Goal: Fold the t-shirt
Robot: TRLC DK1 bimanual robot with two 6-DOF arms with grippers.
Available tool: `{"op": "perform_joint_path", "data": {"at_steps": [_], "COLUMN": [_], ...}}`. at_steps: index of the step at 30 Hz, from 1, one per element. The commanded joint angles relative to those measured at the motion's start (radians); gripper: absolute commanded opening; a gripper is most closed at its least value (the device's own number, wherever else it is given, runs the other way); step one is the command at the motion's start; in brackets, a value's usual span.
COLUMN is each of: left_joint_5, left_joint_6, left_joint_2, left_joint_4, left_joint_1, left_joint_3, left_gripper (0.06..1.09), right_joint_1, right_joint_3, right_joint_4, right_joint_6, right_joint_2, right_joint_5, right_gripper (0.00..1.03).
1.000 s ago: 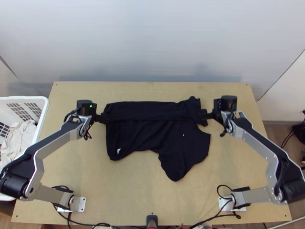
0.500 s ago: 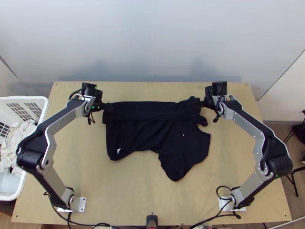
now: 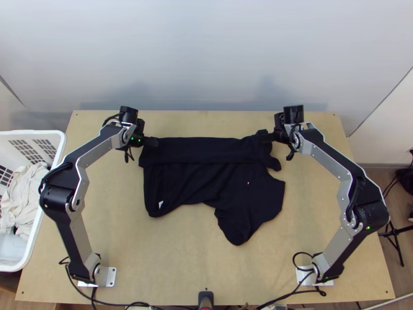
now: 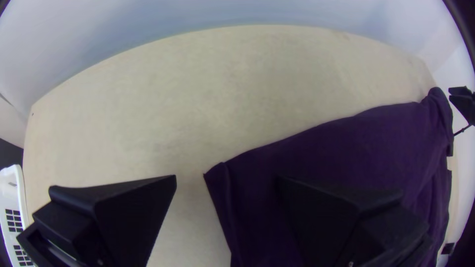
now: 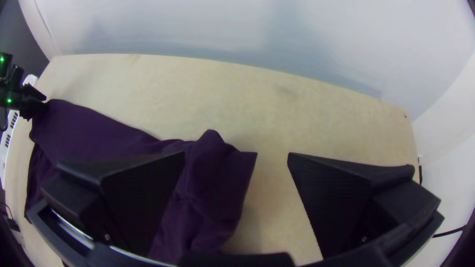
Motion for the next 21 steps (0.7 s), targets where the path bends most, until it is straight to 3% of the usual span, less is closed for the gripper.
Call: {"op": "perform_joint_path", "data": {"at_steps": [1,3,13,15,16,17,18,19,21], "left_joint_5": [0.022,0.035,0.039,0.039,0.039,0.039,0.039,0.039,0.062], "left_joint_6": [-0.013,-0.019,-0.03,-0.033,-0.028,-0.024,-0.018,-0.022,-0.028], "left_joint_2": [0.032,0.032,0.059,0.062,0.059,0.058,0.059,0.064,0.061], "left_joint_4": [-0.03,-0.034,-0.059,-0.065,-0.065,-0.056,-0.042,-0.036,-0.025], "left_joint_1": [-0.008,-0.006,-0.004,-0.004,-0.006,-0.009,-0.014,-0.015,-0.018], "left_joint_3": [0.034,0.032,0.075,0.07,0.064,0.058,0.058,0.058,0.046], "left_gripper": [0.99,0.91,0.92,0.91,0.81,0.53,0.17,0.1,0.09], "right_joint_1": [0.001,0.007,0.058,0.057,0.057,0.057,0.057,0.057,0.05], "right_joint_3": [0.059,0.08,0.137,0.185,0.202,0.206,0.208,0.214,0.22], "right_joint_4": [-0.019,-0.044,-0.13,-0.188,-0.202,-0.204,-0.202,-0.202,-0.202], "right_joint_6": [0.005,0.005,-0.001,-0.003,-0.003,-0.004,-0.009,-0.016,-0.015], "right_joint_2": [0.051,0.078,0.154,0.182,0.191,0.193,0.193,0.194,0.196], "right_joint_5": [-0.001,-0.001,-0.001,-0.001,-0.001,-0.001,-0.001,-0.001,-0.001], "right_gripper": [0.96,0.92,0.91,0.77,0.62,0.41,0.14,0.02,0.03]}}
